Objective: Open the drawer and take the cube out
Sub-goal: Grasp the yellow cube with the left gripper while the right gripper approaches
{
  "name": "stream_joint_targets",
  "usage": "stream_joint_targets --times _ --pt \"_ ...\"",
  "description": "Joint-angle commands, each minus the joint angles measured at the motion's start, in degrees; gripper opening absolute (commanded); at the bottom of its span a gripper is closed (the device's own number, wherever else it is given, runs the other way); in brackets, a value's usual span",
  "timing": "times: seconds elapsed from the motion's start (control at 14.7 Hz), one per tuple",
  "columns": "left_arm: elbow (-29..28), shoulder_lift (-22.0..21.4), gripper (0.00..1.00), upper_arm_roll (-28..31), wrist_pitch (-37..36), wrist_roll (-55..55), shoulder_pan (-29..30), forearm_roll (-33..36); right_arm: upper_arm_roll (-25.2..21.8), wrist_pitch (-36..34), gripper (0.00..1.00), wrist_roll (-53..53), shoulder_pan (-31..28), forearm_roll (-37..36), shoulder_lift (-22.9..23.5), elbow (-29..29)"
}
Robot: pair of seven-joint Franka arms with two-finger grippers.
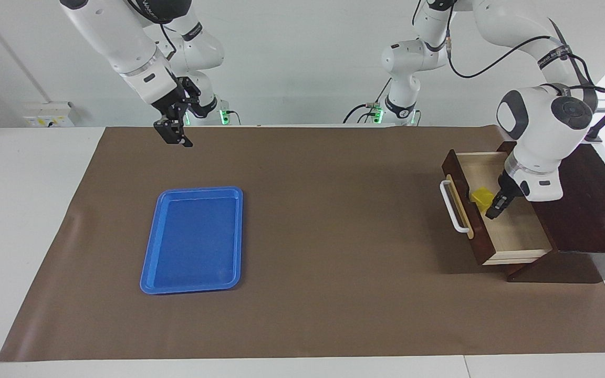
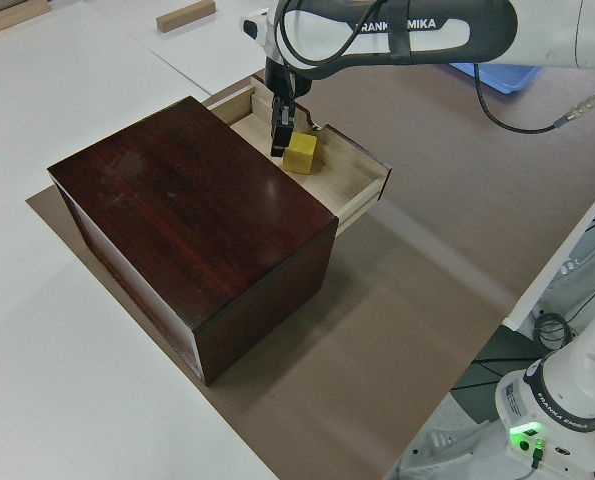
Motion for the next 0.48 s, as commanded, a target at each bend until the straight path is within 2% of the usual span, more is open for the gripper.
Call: stream_joint_targets --times 0.0,0.2,0.34,0.41 --pt "-0.97 -1.59 0.00 0.30 -2.06 -0.32 -0.40 -0.74 0.25 1.68 1.00 -5.30 1.18 4.74 -2.86 -4.59" --pt "5.26 -0.10 0.00 0.30 -7.42 0.46 0.30 -0.56 0.25 2.46 1.00 -9.62 3.29 8.00 -2.33 -5.55" --pt "4.93 0.25 0.00 0.47 -6.74 3.01 0.39 -0.74 0.25 5.79 1.00 -12.34 5.57 8.18 -2.59 -7.48" --pt "4.58 0.17 0.47 0.48 -6.47 3.10 0.39 -0.74 0.25 6.76 1.00 -12.52 6.46 8.62 -2.77 -8.10"
